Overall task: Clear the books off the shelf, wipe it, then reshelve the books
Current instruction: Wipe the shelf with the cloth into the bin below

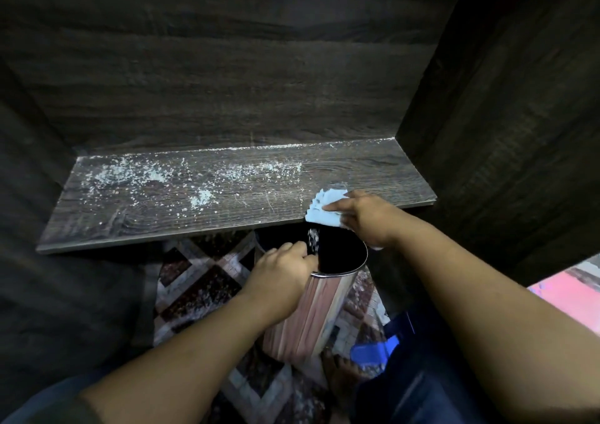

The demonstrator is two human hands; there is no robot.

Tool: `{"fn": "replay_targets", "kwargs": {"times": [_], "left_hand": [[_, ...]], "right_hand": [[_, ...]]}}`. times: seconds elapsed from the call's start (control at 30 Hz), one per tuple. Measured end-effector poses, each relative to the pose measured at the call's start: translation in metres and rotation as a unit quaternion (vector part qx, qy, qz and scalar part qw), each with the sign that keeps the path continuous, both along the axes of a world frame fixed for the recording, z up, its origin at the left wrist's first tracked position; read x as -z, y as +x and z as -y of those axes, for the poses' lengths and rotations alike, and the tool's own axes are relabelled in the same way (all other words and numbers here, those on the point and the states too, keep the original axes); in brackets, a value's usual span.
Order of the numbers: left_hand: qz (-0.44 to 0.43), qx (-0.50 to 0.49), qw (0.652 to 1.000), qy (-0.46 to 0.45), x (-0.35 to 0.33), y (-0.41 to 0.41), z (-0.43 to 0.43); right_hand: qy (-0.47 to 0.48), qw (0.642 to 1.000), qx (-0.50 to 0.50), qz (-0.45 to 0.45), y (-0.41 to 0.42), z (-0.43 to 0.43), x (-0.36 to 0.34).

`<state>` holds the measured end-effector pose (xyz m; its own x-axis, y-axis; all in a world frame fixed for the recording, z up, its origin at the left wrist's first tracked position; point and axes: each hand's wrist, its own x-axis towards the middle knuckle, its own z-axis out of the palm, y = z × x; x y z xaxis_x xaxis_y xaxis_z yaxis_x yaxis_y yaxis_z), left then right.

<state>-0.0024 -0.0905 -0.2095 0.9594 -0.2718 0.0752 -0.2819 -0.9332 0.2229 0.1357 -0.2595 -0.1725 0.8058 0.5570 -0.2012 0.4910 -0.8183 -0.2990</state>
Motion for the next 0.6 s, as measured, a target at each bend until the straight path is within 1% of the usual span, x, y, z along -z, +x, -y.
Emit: {"fn": "replay_targets", "kwargs": {"times": [0.03, 0.1, 0.17, 0.2, 0.27, 0.33, 0.43, 0.5, 0.6], "left_hand": [[-0.001, -0.002, 1.0, 0.009, -0.001, -0.001, 0.0], [-0.018, -0.003, 1.0, 0.011, -0.001, 0.0, -0.002], [-0.026, -0.001, 1.0, 0.001, 0.001, 0.0, -0.003], [-0.016, 0.001, 1.0, 0.0, 0.003, 0.0, -0.003], [-0.02, 0.002, 1.0, -0.005, 0.002, 0.001, -0.002], [-0.021, 0.0, 1.0, -0.003, 0.004, 0.004, -0.001], [-0.036, -0.003, 0.999, -0.001, 0.003, 0.006, -0.002], [-0.034, -0.005, 0.999, 0.001, 0.002, 0.006, -0.003], [-0.03, -0.011, 0.999, -0.001, 0.002, 0.007, -0.003]], "right_hand": [[0.018, 1.0, 0.0, 0.003, 0.001, 0.001, -0.004], [0.051, 0.997, 0.024, 0.053, 0.009, 0.002, -0.004], [0.059, 0.99, 0.078, 0.105, 0.021, 0.003, 0.001], [0.052, 0.986, 0.107, 0.116, 0.026, 0.003, 0.005], [0.024, 0.984, 0.137, 0.107, 0.032, 0.002, 0.014], [0.002, 0.987, 0.137, 0.087, 0.036, -0.001, 0.021], [0.015, 0.993, 0.099, 0.064, 0.039, -0.011, 0.021], [0.033, 0.996, 0.065, 0.049, 0.038, -0.018, 0.014], [0.04, 0.998, 0.042, 0.022, 0.031, -0.02, 0.002]]}}
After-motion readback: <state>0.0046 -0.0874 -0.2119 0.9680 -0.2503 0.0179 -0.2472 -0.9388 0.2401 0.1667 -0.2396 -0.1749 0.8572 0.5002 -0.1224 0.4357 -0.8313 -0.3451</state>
